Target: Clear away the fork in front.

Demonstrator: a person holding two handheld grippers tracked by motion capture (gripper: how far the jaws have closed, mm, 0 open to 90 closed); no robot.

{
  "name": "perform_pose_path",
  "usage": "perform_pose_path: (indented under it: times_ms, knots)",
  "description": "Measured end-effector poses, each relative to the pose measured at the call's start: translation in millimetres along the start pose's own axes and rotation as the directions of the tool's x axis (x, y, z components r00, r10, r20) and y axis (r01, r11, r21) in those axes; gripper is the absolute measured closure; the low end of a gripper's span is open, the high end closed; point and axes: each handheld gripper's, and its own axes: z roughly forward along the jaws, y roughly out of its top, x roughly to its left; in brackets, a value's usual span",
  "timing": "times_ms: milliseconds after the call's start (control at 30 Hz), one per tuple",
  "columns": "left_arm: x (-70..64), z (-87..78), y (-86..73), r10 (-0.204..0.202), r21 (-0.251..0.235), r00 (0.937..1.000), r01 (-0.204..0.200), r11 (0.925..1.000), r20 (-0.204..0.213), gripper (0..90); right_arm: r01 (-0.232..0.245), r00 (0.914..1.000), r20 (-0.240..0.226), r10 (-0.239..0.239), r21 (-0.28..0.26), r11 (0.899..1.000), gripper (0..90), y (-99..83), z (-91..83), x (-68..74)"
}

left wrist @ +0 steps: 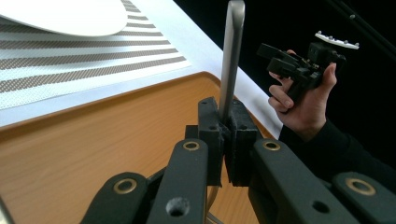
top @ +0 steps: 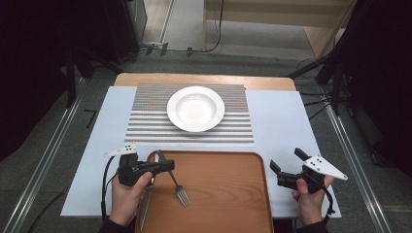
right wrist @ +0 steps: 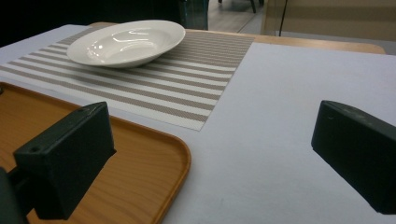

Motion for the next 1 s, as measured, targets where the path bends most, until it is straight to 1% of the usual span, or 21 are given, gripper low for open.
perform_pose_path:
  times_ms: [200, 500, 733, 867, 967, 1000]
  knots:
    - [2.2, -2.3, -2.8, -0.014, 0.015, 0.9999, 0.014, 0.9998, -0.004, 85.9, 0.0, 0.9997, 0.024, 0.0, -0.001, 1.0, 0.0, -2.6, -5.2, -9.0]
    - [6.2, -5.2, -5.6, -0.032, 0.033, 0.9995, 0.032, 0.9989, -0.007, 86.0, -0.014, 0.9988, 0.046, 0.014, -0.007, 1.0, 0.0, -5.2, -12.7, -17.5]
    - [9.8, -6.8, -6.0, -0.062, 0.042, 0.998, 0.063, 0.9972, -0.013, 85.9, -0.017, 0.9983, 0.055, 0.017, -0.007, 1.0, 0.0, -7.2, -17.1, -23.3]
    - [10.4, -6.2, -6.1, -0.063, 0.043, 0.9974, 0.064, 0.997, -0.035, 85.6, -0.023, 0.998, 0.059, 0.024, -0.005, 1.0, 0.0, -8.6, -19.3, -26.2]
    - [10.1, -5.5, -6.4, -0.048, 0.048, 0.9961, 0.051, 0.9975, -0.075, 84.3, -0.023, 0.9982, 0.055, 0.023, -0.002, 1.0, 0.0, -9.8, -19.9, -28.1]
    - [10.0, -5.1, -6.8, -0.039, 0.05, 0.9945, 0.045, 0.9977, -0.097, 83.5, -0.022, 0.9982, 0.057, 0.022, -0.001, 1.0, 0.0, -10.1, -20.0, -28.4]
